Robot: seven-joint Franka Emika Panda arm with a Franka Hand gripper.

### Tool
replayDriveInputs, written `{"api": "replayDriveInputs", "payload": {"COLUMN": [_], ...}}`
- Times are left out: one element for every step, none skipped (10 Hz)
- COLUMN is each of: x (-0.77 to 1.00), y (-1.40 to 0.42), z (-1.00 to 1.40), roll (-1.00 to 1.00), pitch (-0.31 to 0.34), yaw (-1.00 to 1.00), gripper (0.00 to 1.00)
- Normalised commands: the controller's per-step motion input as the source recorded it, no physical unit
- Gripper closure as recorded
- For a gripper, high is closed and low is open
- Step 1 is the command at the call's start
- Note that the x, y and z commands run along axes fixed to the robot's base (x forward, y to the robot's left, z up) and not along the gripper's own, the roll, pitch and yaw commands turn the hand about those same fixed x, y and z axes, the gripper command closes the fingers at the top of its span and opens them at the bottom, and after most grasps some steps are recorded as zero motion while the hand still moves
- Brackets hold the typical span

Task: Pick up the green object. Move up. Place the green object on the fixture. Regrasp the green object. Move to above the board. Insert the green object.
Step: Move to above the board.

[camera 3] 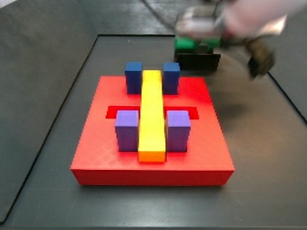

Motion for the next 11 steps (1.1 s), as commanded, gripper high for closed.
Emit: {"api": "replayDriveInputs", "payload": {"x": [-0.01,0.0,0.0,0.0,0.0,0.01,0.02,0.04,0.04,-1.09,-1.1], "y": [0.01,0.01,0.0,0.0,0.0,-0.01,-0.01,-0.01,-0.01,-1.4,-1.4], "z": [1.4,1.4,1.4,1.4,1.4,0.91,0.54,0.25,0.18,0.27,0.25], "roll": [-0.12,-0.07,-0.04,-0.01,0.0,-0.02,0.0,0.0,0.0,-1.0,-1.0], "pitch": [-0.004,-0.006,0.009,0.013,0.018,0.039,0.053,0.071,0.081,0.019,0.017], "yaw": [0.01,0.01,0.0,0.0,0.0,0.0,0.0,0.01,0.01,-0.08,-0.07], "gripper": [1.0,1.0,1.0,1.0,1.0,1.0,1.0,1.0,1.0,1.0,1.0]}}
